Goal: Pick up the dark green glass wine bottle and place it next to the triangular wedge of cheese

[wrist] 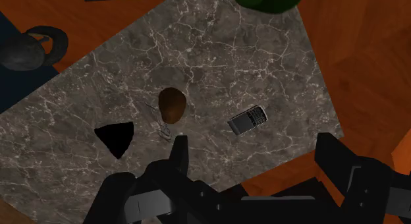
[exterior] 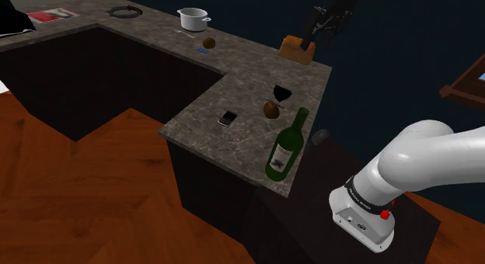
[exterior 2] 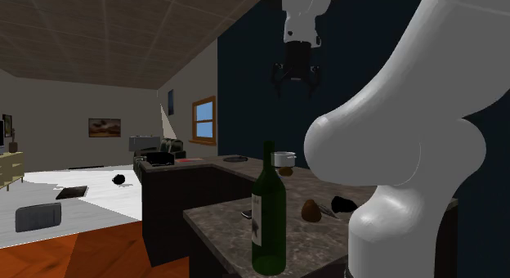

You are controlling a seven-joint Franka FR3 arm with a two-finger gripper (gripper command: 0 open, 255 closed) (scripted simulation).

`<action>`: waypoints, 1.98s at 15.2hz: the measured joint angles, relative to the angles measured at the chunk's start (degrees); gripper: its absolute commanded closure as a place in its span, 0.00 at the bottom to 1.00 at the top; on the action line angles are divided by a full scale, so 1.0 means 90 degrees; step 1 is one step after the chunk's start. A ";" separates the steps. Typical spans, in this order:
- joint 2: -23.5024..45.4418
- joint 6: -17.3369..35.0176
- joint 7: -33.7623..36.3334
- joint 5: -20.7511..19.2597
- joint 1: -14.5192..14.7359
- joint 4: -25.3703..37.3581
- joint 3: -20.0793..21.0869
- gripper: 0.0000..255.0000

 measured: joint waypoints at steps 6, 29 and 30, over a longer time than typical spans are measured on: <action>-0.0569 0.0165 0.0501 0.0150 0.0111 -0.0792 0.0452 0.00; -0.1956 0.0898 0.1975 0.1147 0.0839 -0.3125 0.2040 0.00; -0.1955 0.0899 0.1976 0.1148 0.0840 -0.3126 0.2041 0.00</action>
